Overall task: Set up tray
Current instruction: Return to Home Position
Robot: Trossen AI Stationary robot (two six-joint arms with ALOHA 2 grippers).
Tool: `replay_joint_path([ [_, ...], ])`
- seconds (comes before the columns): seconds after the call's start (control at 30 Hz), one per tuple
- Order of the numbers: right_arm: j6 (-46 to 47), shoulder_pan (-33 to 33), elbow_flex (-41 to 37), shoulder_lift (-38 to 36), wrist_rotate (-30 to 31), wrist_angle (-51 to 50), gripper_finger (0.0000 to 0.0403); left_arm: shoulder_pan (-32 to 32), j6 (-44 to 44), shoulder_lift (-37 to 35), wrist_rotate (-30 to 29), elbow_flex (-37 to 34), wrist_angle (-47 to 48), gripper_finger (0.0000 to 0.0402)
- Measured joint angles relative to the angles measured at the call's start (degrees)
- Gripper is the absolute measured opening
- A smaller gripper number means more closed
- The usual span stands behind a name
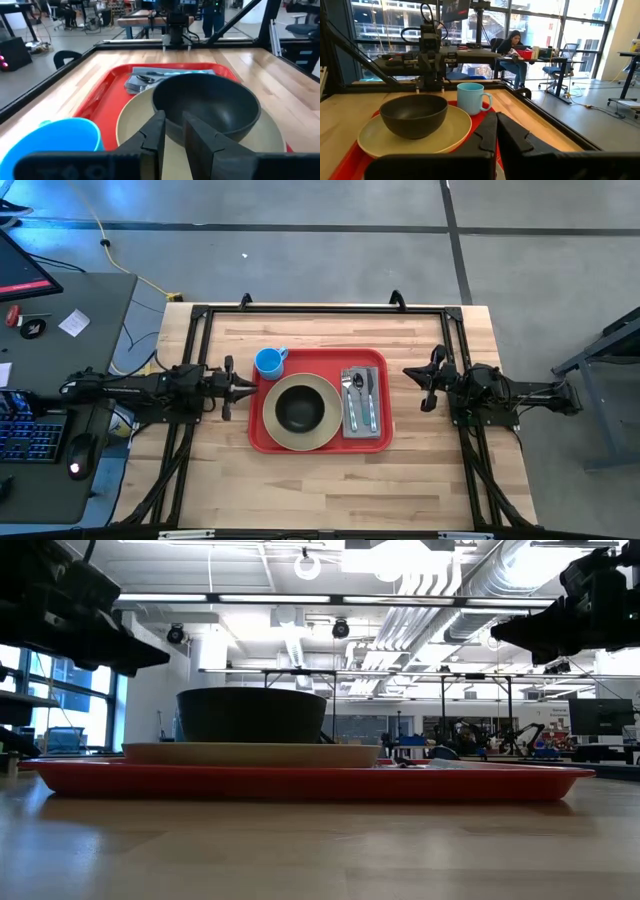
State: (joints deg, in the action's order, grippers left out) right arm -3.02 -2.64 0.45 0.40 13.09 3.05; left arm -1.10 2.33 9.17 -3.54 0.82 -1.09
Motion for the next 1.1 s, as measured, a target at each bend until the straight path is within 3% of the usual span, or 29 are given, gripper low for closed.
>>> replay_joint_path([
  [1.1,-2.0,0.0,0.0,0.0,0.0,0.2,0.0,0.0,-0.1,0.1,0.8,-0.2,-0.1,0.0097],
])
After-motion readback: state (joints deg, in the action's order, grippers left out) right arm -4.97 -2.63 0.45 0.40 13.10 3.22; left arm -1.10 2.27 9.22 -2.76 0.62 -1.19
